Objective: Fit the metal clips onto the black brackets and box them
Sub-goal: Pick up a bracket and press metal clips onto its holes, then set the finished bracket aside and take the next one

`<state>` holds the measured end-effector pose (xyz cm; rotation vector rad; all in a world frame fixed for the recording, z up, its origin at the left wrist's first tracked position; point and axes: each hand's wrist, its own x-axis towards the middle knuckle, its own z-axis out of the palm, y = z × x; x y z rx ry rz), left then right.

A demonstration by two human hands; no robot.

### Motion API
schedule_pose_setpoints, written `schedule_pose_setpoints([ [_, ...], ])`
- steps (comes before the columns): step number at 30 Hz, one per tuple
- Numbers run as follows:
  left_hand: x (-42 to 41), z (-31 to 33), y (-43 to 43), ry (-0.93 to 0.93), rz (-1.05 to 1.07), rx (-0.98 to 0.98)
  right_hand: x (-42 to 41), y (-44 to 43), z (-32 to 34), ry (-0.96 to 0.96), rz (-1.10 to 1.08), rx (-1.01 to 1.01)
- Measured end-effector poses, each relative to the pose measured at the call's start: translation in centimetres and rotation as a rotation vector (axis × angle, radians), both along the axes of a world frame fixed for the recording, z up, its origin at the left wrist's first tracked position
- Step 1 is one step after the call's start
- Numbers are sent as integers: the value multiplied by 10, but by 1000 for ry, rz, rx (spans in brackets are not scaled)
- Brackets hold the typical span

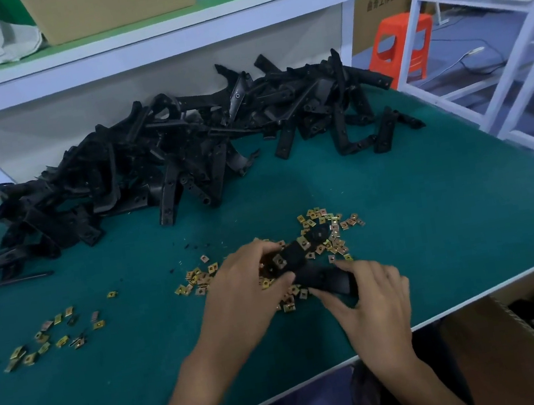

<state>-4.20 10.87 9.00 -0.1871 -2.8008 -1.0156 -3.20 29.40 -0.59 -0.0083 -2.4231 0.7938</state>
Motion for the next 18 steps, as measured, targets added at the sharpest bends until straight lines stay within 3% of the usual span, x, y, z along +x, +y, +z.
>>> schedule_pose_setpoints([
  [4, 2, 1, 7, 110, 78, 66, 2, 0, 4, 19, 26, -55],
  [11, -2, -5, 36, 184, -115, -21, 48, 35, 3, -10, 21, -121],
  [18, 16, -32, 95, -12, -408, 22, 143, 106, -25, -13, -309, -103],
])
